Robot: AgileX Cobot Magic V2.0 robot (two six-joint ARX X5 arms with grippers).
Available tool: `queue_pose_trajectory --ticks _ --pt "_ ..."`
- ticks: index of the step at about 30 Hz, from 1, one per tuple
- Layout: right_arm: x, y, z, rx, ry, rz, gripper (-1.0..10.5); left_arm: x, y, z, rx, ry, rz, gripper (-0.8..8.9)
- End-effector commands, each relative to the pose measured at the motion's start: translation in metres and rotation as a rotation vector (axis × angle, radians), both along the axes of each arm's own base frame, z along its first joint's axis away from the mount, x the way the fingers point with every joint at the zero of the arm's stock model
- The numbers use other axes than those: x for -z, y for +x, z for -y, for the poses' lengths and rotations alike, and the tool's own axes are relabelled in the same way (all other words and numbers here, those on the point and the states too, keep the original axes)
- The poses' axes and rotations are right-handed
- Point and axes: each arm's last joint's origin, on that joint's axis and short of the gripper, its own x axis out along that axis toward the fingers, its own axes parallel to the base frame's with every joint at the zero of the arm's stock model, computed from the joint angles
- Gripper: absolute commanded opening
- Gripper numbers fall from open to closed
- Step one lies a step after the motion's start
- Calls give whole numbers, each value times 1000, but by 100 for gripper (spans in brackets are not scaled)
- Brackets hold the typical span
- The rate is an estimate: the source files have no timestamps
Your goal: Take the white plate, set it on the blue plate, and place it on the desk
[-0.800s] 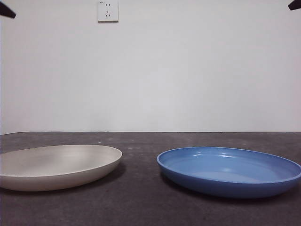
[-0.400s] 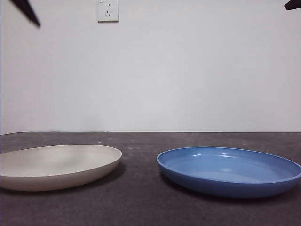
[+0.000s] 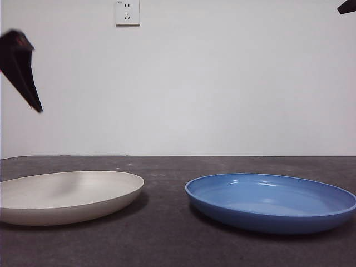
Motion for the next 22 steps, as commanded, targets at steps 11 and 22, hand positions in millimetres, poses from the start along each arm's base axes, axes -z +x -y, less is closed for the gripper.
queue_pose_trajectory --ticks 11,22 --pt "-6 0 -1 -5 11 9 567 43 40 -1 38 16 -37 620" --pt "-6 0 -1 -4 10 10 567 55 44 -1 35 11 -80 586"
